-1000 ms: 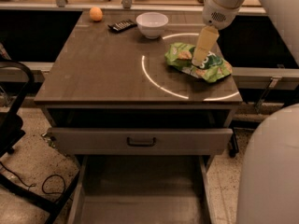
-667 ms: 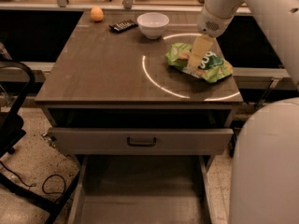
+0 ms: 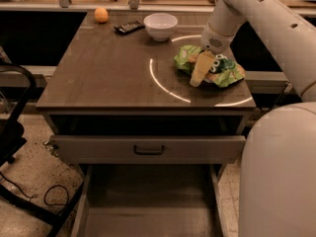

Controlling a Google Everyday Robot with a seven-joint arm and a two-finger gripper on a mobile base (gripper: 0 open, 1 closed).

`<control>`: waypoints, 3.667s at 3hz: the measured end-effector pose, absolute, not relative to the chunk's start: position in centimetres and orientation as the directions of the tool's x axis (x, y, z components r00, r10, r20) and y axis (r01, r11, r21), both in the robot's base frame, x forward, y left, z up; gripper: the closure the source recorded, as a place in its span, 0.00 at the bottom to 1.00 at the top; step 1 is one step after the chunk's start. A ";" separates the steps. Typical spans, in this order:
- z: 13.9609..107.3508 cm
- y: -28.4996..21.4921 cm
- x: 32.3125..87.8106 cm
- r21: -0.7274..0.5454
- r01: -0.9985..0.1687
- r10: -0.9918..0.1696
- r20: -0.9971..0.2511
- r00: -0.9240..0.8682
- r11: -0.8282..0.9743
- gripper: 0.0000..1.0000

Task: Place green rice chip bag into middle drawer

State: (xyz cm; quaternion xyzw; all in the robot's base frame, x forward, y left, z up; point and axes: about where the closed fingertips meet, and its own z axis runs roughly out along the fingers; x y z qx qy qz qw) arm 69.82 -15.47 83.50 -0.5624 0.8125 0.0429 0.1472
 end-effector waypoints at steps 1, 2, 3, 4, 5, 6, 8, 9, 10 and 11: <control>83.2 -15.3 70.0 -0.096 -0.927 -0.901 -0.289 -0.323 0.363 0.38; 83.3 -15.2 70.1 -0.095 -0.927 -0.901 -0.289 -0.322 0.362 0.61; 83.6 -15.2 70.1 -0.095 -0.927 -0.901 -0.289 -0.323 0.362 0.92; 83.7 -15.2 70.1 -0.095 -0.927 -0.901 -0.289 -0.323 0.362 1.00; 83.7 -15.2 70.1 -0.095 -0.927 -0.901 -0.290 -0.322 0.362 1.00; 86.8 -15.6 69.0 -0.108 -0.920 -0.894 -0.305 -0.329 0.376 1.00; 92.9 -19.0 62.1 -0.157 -0.893 -0.870 -0.345 -0.351 0.423 1.00; 92.0 -21.2 57.1 -0.127 -0.896 -0.856 -0.377 -0.354 0.426 1.00; 91.8 -22.6 52.0 -0.133 -0.897 -0.844 -0.420 -0.333 0.421 1.00; 88.0 -23.5 46.6 -0.098 -0.914 -0.846 -0.428 -0.319 0.394 1.00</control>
Offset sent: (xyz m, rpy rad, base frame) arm 0.0021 0.0020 -0.0033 0.0018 -0.0005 0.0014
